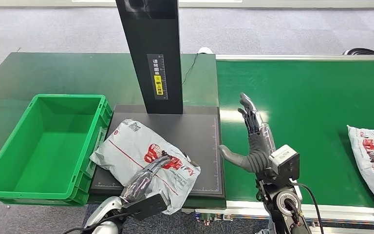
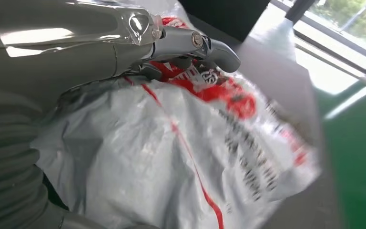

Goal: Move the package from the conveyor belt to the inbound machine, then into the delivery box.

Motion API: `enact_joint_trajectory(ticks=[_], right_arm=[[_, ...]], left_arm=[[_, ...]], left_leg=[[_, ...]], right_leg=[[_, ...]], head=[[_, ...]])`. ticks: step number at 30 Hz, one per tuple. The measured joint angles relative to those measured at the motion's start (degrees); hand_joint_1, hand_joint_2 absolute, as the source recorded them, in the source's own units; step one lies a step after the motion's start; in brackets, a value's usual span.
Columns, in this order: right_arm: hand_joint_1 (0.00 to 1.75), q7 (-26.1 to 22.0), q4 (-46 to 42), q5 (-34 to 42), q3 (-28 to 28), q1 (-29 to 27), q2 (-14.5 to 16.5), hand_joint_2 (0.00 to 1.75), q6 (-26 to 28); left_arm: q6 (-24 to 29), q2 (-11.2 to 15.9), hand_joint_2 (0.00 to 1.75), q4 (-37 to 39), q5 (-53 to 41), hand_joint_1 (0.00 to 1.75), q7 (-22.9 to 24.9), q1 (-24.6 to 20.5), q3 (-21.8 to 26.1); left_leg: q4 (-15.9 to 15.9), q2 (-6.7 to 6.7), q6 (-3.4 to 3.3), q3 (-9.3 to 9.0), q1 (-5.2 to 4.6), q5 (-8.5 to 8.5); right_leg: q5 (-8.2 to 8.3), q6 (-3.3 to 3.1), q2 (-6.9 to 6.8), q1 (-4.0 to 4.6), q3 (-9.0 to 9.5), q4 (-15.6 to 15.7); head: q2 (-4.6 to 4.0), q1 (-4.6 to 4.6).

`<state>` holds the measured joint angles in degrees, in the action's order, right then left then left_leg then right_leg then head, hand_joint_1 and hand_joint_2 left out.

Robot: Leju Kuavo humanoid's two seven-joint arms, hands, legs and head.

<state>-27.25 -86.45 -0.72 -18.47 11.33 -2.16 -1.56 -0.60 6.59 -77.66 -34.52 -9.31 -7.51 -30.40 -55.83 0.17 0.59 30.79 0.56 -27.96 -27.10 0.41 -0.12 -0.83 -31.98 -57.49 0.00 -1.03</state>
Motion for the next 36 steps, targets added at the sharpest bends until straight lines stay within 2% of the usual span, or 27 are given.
enact_joint_trajectory(ticks=[5, 8, 10, 12, 14, 16, 20, 23, 31, 36], right_arm=[[0.0, 0.3, -0.3, -0.2, 0.0, 0.0, -0.1, 1.75, -0.6], [0.0, 0.5, -0.2, 0.3, -0.2, 0.5, -0.3, 1.75, -1.2], [0.0, 0.5, 0.1, 1.0, -0.4, 1.2, -0.5, 1.75, -1.3], [0.0, 0.5, 0.5, 1.5, -0.7, 1.9, -0.7, 1.75, -1.3], [0.0, 0.5, 0.8, 1.8, -0.9, 2.3, -0.8, 1.75, -1.3], [0.0, 0.5, 0.9, 1.9, -1.1, 2.5, -0.8, 1.75, -1.3], [0.0, 0.6, 1.2, 1.9, -1.5, 2.8, -0.8, 1.75, -1.3], [0.0, 0.8, 1.4, 1.9, -1.6, 2.8, -0.9, 1.75, -1.2], [0.0, 1.0, 1.9, 1.6, -1.7, 2.8, -1.0, 1.75, -1.2], [0.0, 1.4, 2.0, 0.8, -1.8, 2.7, -1.0, 1.75, -1.2]], left_arm=[[10.3, -0.5, 1.75, 9.3, -13.5, 0.0, 1.9, -2.1, -0.8], [12.0, -1.2, 1.75, 12.5, -16.4, 0.01, 2.0, -2.6, -0.9], [11.6, -1.4, 1.75, 13.4, -16.6, 0.24, 1.9, -3.1, -0.9], [10.9, -1.6, 1.75, 13.8, -16.3, 0.92, 1.5, -3.5, -0.8], [10.3, -1.7, 1.75, 13.8, -15.7, 1.37, 1.0, -3.7, -0.7], [10.4, -1.8, 1.75, 13.8, -14.8, 1.42, 0.3, -3.7, -0.7], [12.1, -1.9, 1.75, 13.5, -11.0, 1.67, -2.7, -3.4, -0.1], [13.3, -1.9, 1.75, 12.3, -6.3, 1.74, -5.2, -3.0, 1.0], [14.9, -1.5, 1.75, 6.5, 1.9, 1.75, -9.3, -1.5, 4.6], [17.3, -1.3, 1.75, 2.0, 7.2, 1.75, -13.6, -0.1, 6.2]], left_leg=[[0.0, 0.13, 0.0, -0.17, 0.0, -0.02], [0.1, 0.11, -0.02, -0.25, 0.0, -0.06], [0.1, 0.11, -0.06, -0.27, 0.0, -0.08], [0.1, 0.11, -0.09, -0.28, 0.01, 0.01], [0.1, 0.11, -0.06, -0.27, 0.01, 0.2], [0.1, 0.09, 0.01, -0.26, 0.01, 0.37], [0.1, 0.06, 0.04, -0.24, 0.0, 0.48], [0.1, 0.05, 0.02, -0.18, 0.0, 0.51], [0.0, 0.07, 0.04, 0.17, 0.0, 0.6], [0.0, 0.08, 0.04, 0.49, 0.0, 0.59]], right_leg=[[0.0, -0.01, 0.08, 0.0, 0.16, 0.0], [0.01, -0.03, 0.08, 0.0, 0.32, 0.0], [0.09, -0.08, 0.08, 0.0, 0.36, 0.0], [0.21, -0.12, 0.08, 0.0, 0.36, 0.0], [0.33, -0.14, 0.07, 0.01, 0.36, 0.0], [0.41, -0.13, 0.06, 0.01, 0.37, 0.0], [0.45, -0.1, 0.03, 0.01, 0.37, 0.0], [0.48, -0.08, 0.02, 0.0, 0.33, 0.0], [0.6, -0.07, 0.04, 0.01, -0.17, 0.0], [0.59, -0.07, 0.04, 0.01, -0.5, 0.0]], head=[[0.0, -0.01], [0.0, 0.01], [0.0, 0.0], [0.0, 0.0], [0.0, 0.0], [0.0, -0.01], [0.0, 0.0], [0.0, 0.01], [0.0, 0.0], [0.0, 0.0]])
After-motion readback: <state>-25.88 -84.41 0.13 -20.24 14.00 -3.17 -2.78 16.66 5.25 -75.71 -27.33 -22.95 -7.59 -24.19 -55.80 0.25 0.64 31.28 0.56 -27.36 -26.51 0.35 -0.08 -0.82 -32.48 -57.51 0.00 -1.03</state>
